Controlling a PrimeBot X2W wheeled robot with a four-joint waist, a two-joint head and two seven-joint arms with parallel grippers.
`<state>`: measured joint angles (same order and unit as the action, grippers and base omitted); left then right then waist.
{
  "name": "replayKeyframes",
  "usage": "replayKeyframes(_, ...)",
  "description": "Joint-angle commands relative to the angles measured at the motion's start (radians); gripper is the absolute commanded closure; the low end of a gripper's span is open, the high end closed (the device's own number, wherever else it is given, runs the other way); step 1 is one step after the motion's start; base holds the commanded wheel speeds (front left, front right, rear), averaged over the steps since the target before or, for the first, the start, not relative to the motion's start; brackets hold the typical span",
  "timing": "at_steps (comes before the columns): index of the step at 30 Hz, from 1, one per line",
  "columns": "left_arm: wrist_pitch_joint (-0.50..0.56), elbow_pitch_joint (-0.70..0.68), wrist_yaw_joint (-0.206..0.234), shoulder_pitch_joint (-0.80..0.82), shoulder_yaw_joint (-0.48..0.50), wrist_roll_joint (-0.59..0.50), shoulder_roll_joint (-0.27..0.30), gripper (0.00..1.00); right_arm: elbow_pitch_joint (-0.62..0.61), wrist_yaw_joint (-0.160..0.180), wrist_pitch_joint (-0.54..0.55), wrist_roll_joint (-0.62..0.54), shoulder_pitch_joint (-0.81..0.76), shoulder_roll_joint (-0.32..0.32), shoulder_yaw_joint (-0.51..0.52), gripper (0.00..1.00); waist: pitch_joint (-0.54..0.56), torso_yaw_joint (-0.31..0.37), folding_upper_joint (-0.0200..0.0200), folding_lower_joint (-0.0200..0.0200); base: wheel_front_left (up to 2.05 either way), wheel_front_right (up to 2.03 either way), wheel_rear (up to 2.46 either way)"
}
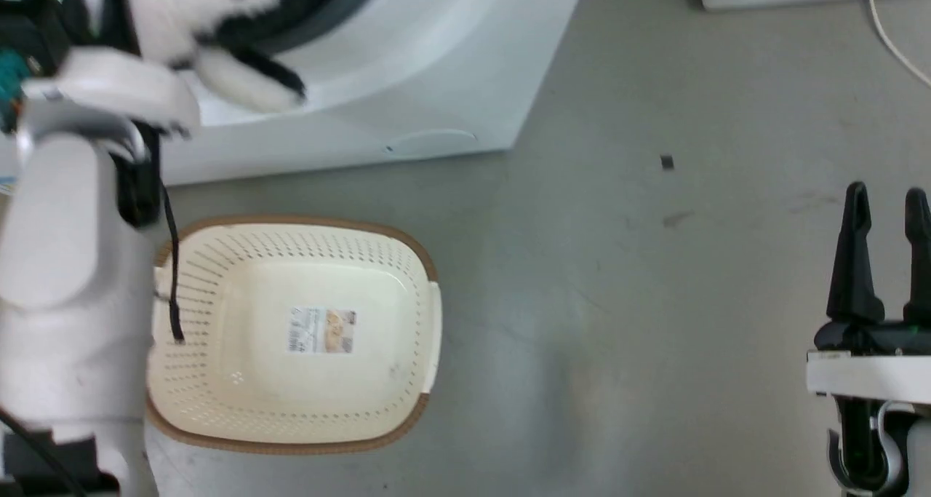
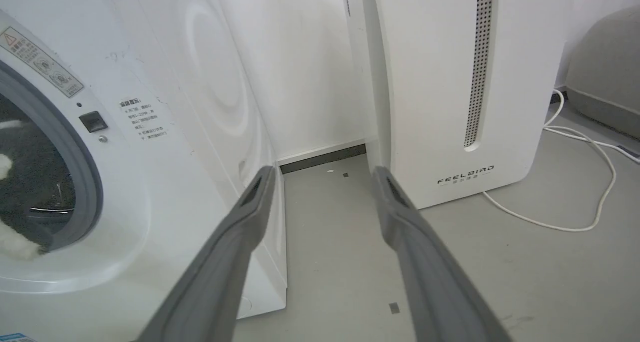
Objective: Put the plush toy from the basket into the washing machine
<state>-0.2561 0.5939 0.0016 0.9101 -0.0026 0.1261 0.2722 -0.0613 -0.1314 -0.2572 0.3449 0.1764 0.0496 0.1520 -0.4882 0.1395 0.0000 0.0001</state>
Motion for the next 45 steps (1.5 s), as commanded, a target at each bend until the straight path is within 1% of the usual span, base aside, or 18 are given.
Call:
replayKeyframes(1, -0.006, 0.007, 0.005, 0.055, 0.008, -0.004, 0.009, 1.00, -0.005, 0.001, -0.005, 0.010, 0.027, 0.001, -0.004, 0.00, -0.072, 0.053, 0.0000, -0.0001, 0.00, 0.00, 0.00)
replayKeyframes(3, -0.006, 0.011, 0.009, 0.083, 0.017, -0.003, 0.017, 1.00, -0.005, 0.001, -0.005, 0.016, 0.036, 0.001, -0.007, 0.00, -0.090, 0.063, 0.0000, -0.0001, 0.00, 0.00, 0.00)
replayKeyframes(9, -0.006, 0.073, 0.011, 0.236, 0.035, -0.013, 0.078, 1.00, -0.009, 0.001, -0.005, 0.047, 0.068, 0.001, -0.026, 0.00, -0.182, 0.118, 0.0000, -0.0001, 0.00, 0.00, 0.00)
replayKeyframes(17, -0.006, 0.172, 0.016, 0.435, 0.042, -0.031, 0.166, 1.00, -0.015, 0.001, -0.005, 0.083, 0.088, 0.001, -0.054, 0.00, -0.265, 0.176, 0.0000, -0.0001, 0.00, 0.00, 0.00)
replayKeyframes(22, -0.006, 0.215, 0.024, 0.536, 0.036, -0.041, 0.189, 1.00, -0.019, 0.001, -0.005, 0.092, 0.096, 0.001, -0.070, 0.00, -0.293, 0.191, 0.0000, -0.0001, 0.00, 0.00, 0.00)
replayKeyframes(26, -0.006, 0.246, 0.031, 0.566, 0.039, -0.039, 0.198, 1.00, -0.017, 0.001, -0.005, 0.095, 0.099, 0.001, -0.080, 0.00, -0.296, 0.198, 0.0000, -0.0001, 0.00, 0.00, 0.00)
replayKeyframes(27, -0.006, 0.249, 0.033, 0.565, 0.038, -0.040, 0.200, 0.85, -0.017, 0.001, -0.005, 0.095, 0.098, 0.001, -0.080, 0.00, -0.295, 0.198, 0.0000, -0.0001, 0.00, 0.00, 0.00)
replayKeyframes(28, -0.006, 0.245, 0.040, 0.563, 0.038, -0.042, 0.200, 0.00, -0.016, 0.001, -0.005, 0.096, 0.098, 0.001, -0.080, 0.00, -0.293, 0.197, 0.0000, -0.0001, 0.00, 0.00, 0.00)
replayKeyframes(31, -0.006, 0.252, 0.036, 0.530, 0.031, -0.042, 0.188, 0.00, -0.014, 0.001, -0.005, 0.094, 0.095, 0.001, -0.079, 0.00, -0.280, 0.189, 0.0000, -0.0001, 0.00, 0.00, 0.00)
replayKeyframes(33, -0.006, 0.243, 0.041, 0.500, 0.032, -0.040, 0.181, 0.00, -0.020, 0.001, -0.005, 0.088, 0.096, 0.001, -0.080, 0.00, -0.268, 0.183, 0.0000, -0.0001, 0.00, 0.00, 0.00)
replayKeyframes(39, -0.006, 0.214, 0.036, 0.379, 0.031, -0.035, 0.154, 0.00, -0.033, 0.001, -0.005, 0.064, 0.091, 0.001, -0.086, 0.00, -0.217, 0.159, 0.0000, -0.0001, 0.00, 0.00, 0.00)
replayKeyframes(45, -0.006, 0.108, 0.042, 0.230, 0.057, -0.014, 0.100, 0.00, -0.035, 0.001, -0.005, 0.035, 0.068, 0.001, -0.083, 0.00, -0.145, 0.115, 0.0000, -0.0001, 0.00, 0.00, 0.00)
